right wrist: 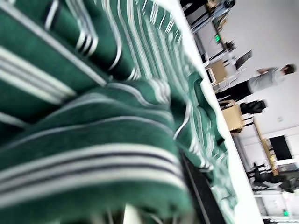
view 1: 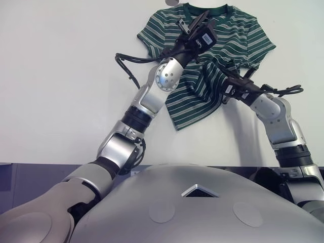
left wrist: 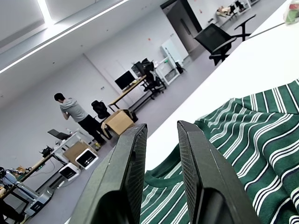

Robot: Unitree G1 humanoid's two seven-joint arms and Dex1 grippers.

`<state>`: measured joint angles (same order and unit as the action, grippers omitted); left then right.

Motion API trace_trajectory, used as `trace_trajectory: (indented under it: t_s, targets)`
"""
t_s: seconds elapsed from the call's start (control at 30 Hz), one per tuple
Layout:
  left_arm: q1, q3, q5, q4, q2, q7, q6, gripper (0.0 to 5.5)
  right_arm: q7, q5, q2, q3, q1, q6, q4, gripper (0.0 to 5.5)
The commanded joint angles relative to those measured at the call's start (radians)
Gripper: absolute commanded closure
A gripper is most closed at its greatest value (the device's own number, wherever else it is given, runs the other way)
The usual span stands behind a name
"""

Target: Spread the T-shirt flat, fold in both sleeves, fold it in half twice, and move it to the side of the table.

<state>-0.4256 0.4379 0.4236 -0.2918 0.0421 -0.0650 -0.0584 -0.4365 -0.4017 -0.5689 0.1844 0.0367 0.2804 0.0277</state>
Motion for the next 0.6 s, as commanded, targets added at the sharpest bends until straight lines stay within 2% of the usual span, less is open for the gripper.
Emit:
trace_trajectory:
  t_s: [0.03,0.5,0.6]
  targets:
    - [0.005,-0.002,-0.001,0.008,-0.002,0.000,-0.004,4.32,0.024,0.002,-0.006,-0.004,-0.007,0.025,0.014,4.52]
    - [0.014,0.001,-0.001,0.004,-0.006,-0.001,-0.005,4.32,0.019,0.012,-0.002,0.011,0.001,0.001,-0.001,4.52]
    - [0.017,0.002,-0.001,0.005,-0.007,-0.002,-0.004,4.32,-0.007,0.067,0.020,-0.002,0.011,-0.055,0.007,4.52]
